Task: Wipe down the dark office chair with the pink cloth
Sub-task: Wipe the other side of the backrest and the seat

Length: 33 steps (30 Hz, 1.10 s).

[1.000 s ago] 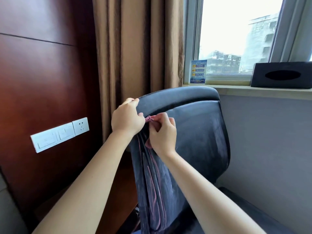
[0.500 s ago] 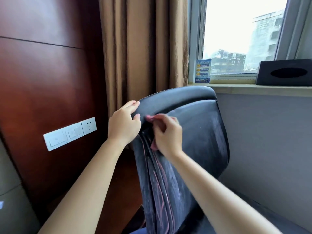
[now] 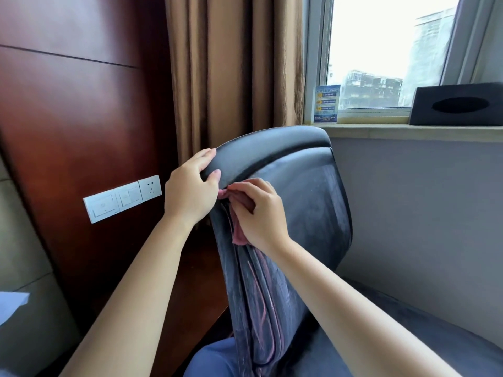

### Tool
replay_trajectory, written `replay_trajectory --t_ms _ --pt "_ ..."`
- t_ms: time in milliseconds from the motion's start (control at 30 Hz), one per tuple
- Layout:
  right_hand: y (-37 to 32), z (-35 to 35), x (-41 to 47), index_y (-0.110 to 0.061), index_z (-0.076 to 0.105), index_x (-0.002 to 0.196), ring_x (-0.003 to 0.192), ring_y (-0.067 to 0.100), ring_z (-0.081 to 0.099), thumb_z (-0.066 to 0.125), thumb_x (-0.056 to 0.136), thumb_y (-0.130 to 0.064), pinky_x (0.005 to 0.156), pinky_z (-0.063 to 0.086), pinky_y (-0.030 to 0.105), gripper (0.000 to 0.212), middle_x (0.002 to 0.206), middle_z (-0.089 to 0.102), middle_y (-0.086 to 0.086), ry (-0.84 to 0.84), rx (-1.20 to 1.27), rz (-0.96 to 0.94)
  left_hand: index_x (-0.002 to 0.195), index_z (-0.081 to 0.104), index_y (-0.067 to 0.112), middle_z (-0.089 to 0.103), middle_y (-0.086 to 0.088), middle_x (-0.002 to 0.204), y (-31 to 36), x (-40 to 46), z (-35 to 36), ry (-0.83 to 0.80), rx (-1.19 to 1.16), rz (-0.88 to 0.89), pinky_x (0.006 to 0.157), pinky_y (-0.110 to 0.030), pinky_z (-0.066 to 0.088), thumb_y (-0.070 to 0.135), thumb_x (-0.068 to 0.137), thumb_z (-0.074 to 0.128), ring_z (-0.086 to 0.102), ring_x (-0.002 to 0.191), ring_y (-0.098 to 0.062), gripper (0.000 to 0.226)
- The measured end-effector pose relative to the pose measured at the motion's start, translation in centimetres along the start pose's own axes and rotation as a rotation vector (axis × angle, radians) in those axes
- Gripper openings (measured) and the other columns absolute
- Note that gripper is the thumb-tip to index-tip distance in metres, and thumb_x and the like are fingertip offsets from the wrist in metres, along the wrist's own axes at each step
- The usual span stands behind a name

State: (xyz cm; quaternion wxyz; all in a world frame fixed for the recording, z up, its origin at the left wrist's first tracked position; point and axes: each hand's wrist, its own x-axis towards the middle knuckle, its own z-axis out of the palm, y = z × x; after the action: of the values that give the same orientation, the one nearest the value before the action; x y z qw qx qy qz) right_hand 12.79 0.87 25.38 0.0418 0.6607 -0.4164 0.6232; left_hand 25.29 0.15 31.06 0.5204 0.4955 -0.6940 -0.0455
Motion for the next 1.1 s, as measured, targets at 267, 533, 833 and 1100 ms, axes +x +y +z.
replay_trajectory --t_ms 267,533,833,1100 --pt "-1.2 -0.6 -0.7 -0.011 0.070 0.098 0.092 0.018 0.057 0.061 0.078 -0.010 0.085 0.041 0.019 0.021 0.094 0.065 -0.002 -0.083 0.023 -0.031 0.134 0.053 0.021 0.050 0.012 0.139 0.2 -1.6 -0.8 0.037 -0.068 -0.012 0.098 -0.010 0.025 0.016 0.092 0.057 0.042 0.130 -0.003 0.043" --pt "-1.1 -2.0 -4.7 -0.017 0.071 0.088 0.086 0.017 0.056 0.063 0.077 0.003 0.082 0.042 0.015 0.024 0.089 0.060 -0.006 -0.024 0.024 -0.122 0.134 0.054 0.021 0.051 0.009 0.139 0.6 -2.6 -1.6 0.050 -0.051 0.002 0.100 -0.012 0.027 0.018 0.091 0.059 0.044 0.130 -0.006 0.043" --pt "-0.7 -3.3 -3.0 -0.020 0.073 0.091 0.088 0.019 0.057 0.063 0.081 -0.004 0.085 0.041 0.019 0.022 0.091 0.067 -0.005 -0.154 -0.054 -0.128 0.139 0.046 0.026 0.048 0.009 0.141 -0.3 -3.7 -1.0 0.026 -0.182 -0.017 0.104 -0.017 0.030 0.025 0.093 0.058 0.040 0.133 -0.006 0.048" --pt "-1.1 -3.6 -3.9 -0.017 0.072 0.086 0.083 0.019 0.059 0.065 0.078 -0.003 0.082 0.043 0.021 0.018 0.085 0.068 -0.003 -0.095 -0.066 -0.143 0.143 0.034 0.037 0.052 0.011 0.138 -0.4 -6.5 0.2 0.063 -0.270 -0.080 0.095 -0.009 0.034 0.025 0.096 0.054 0.048 0.121 0.004 0.053"
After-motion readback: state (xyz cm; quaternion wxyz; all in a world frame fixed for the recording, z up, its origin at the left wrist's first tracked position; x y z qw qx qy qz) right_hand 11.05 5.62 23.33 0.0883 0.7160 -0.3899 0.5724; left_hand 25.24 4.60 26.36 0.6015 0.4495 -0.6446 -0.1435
